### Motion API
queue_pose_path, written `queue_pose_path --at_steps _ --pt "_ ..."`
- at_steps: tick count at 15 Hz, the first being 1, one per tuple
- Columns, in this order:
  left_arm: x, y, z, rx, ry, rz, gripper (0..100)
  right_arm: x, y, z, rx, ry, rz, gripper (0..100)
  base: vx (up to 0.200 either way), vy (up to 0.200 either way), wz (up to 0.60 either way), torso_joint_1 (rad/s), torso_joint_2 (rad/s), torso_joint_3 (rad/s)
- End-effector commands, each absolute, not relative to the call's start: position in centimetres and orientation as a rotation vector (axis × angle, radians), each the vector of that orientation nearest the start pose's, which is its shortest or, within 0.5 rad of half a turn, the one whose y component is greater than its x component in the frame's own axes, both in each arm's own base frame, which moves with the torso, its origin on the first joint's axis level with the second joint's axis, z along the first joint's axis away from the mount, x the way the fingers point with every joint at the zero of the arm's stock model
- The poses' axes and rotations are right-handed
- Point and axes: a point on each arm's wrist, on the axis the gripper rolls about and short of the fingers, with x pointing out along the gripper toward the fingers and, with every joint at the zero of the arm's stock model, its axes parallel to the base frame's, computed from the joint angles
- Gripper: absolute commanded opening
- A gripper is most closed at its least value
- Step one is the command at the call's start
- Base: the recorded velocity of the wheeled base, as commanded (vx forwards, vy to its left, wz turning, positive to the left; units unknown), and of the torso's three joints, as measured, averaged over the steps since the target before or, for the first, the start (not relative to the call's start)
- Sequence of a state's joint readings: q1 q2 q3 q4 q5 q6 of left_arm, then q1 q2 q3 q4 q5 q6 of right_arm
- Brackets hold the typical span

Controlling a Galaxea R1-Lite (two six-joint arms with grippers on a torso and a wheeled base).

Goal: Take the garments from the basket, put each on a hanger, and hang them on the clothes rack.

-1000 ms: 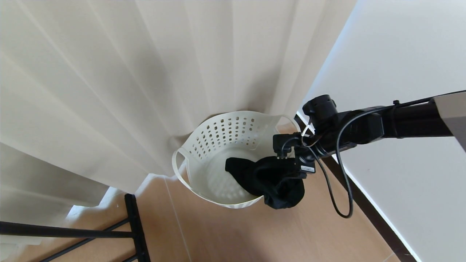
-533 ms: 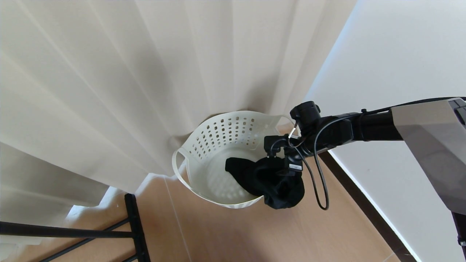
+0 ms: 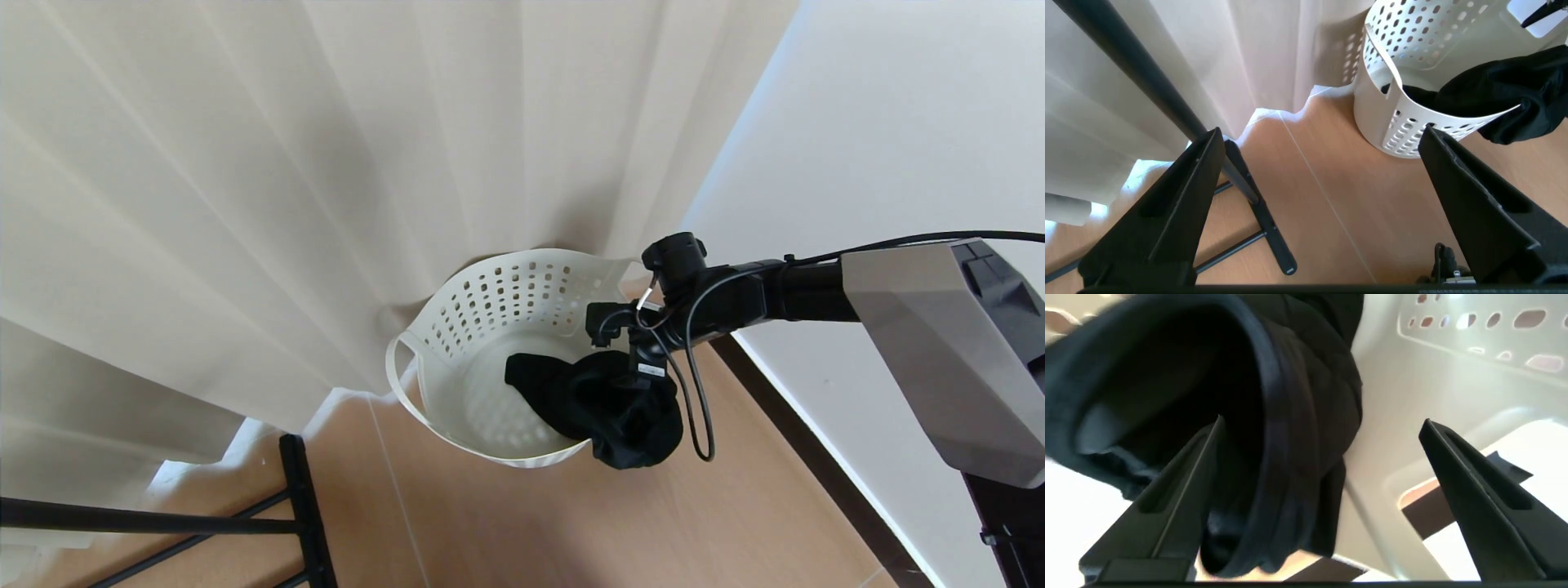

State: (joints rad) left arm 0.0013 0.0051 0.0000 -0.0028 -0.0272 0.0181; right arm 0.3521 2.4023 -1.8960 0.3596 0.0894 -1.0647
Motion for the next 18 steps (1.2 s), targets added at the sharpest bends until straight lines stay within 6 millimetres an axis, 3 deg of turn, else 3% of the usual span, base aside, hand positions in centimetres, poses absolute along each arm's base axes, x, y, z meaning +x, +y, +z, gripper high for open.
queue_pose_path --at_steps 1,18 --pt "-2.2 -0.1 7.6 0.018 0.003 -0.026 100 45.5 16.7 9.7 -1.087 0.568 0.836 100 0.0 0.0 0.0 0.0 0.0 0.0" --pt "-2.2 -0.1 7.6 0.018 0.003 -0.026 100 46.6 16.9 8.2 -1.064 0.58 0.825 100 0.0 0.0 0.0 0.0 0.0 0.0"
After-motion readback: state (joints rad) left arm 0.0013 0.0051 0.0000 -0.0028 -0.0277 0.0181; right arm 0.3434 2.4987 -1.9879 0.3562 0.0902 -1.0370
